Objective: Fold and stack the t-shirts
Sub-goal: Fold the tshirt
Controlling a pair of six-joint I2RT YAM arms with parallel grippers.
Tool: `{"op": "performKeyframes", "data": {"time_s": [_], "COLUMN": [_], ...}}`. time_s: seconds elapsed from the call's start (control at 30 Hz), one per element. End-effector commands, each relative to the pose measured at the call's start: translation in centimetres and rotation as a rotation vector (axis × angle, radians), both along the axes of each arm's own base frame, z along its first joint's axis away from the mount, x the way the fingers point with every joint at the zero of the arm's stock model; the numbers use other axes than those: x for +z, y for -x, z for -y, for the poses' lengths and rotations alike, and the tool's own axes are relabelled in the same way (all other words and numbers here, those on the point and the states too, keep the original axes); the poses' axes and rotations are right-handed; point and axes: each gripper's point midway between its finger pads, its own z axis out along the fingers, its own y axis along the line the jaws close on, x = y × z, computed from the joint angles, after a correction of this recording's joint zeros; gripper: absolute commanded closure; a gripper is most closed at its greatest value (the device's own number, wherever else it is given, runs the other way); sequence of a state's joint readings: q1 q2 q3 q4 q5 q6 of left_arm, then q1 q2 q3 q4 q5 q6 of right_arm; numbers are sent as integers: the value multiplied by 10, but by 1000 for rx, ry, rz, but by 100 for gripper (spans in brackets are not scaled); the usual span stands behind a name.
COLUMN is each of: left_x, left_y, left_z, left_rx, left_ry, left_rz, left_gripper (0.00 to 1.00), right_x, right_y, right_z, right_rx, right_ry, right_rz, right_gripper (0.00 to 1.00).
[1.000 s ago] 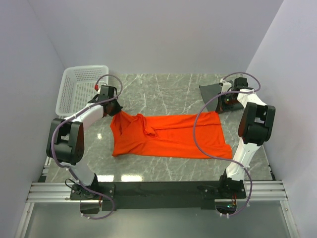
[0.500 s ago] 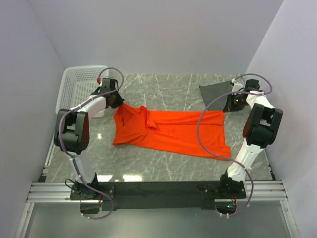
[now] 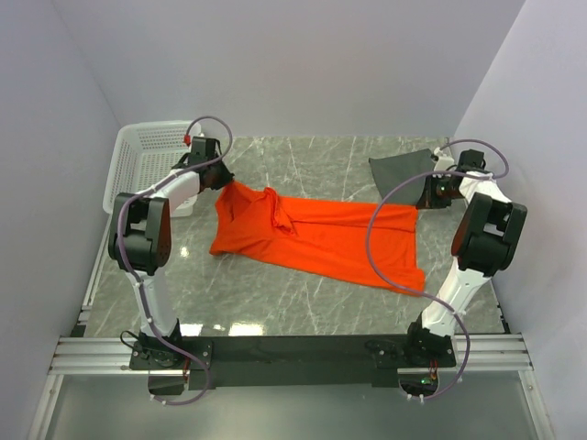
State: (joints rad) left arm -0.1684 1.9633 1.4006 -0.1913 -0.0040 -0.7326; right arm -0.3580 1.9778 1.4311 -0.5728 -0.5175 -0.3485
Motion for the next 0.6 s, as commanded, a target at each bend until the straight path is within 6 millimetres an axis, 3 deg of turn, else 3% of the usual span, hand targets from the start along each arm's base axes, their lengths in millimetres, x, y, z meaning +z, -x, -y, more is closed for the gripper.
{"op": "performKeyframes", "data": {"time_s": [0.0,0.07,0.17,0.33,0.37,0.4,0.43,0.5,0.57], "left_x": [35,47,72,109,109,94,100,78,64], "left_y": [-22,-18,-4,35,45,62,76,109,129], "left_z": [5,7,10,11,12,11,11,7,4], "left_rx": [-48,-75,-118,-190,-210,-222,-237,-249,-248], "left_ry": [21,20,25,16,11,9,13,-1,-17], "left_rz": [119,148,194,232,224,170,169,82,39], "left_gripper": [72,56,45,43,41,41,41,41,42], "right_x": [39,51,72,93,94,92,89,77,66], "right_y": [-6,-1,7,27,35,47,54,78,96], "right_z": [5,1,-3,-21,-26,-34,-39,-49,-53], "right_rx": [14,28,46,119,159,191,217,288,315], "right_ry": [40,41,65,48,50,20,10,-1,6], "right_rz": [119,141,190,223,231,210,199,158,131], "right_gripper": [91,74,59,55,55,55,55,54,54]}}
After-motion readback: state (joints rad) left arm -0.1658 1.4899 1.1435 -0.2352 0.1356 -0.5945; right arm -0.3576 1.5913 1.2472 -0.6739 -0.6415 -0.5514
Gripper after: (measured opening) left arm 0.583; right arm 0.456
